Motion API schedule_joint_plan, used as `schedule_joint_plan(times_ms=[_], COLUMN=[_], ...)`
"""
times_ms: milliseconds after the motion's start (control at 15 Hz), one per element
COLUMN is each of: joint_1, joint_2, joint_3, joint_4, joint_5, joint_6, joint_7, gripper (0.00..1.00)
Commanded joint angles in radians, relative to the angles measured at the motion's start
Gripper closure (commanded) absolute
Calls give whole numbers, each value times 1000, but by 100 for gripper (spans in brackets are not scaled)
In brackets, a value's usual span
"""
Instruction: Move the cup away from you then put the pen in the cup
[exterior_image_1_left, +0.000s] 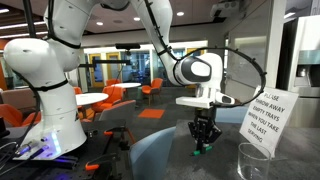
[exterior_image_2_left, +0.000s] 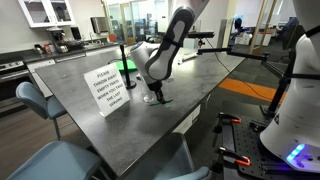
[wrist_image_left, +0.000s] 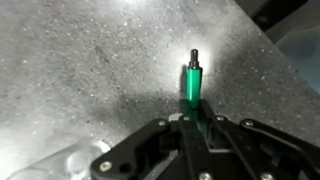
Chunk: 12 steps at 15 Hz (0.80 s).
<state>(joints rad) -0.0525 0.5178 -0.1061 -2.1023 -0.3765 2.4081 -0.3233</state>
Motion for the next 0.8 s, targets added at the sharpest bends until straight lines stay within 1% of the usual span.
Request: schedule_joint_plan(times_ms=[0, 67, 333, 533, 733], joint_1=[35, 44, 77, 98, 118], joint_2=[-12, -7, 39, 98, 201], joint_3=[-6, -5, 0, 10, 8], joint_4=[96, 138, 291, 388, 491], joint_5=[-104, -139, -286, -391, -505], joint_6=[-231, -299, -510, -627, -721], joint_7=[-30, -30, -30, -49, -34], gripper=[97, 97, 97, 97, 97])
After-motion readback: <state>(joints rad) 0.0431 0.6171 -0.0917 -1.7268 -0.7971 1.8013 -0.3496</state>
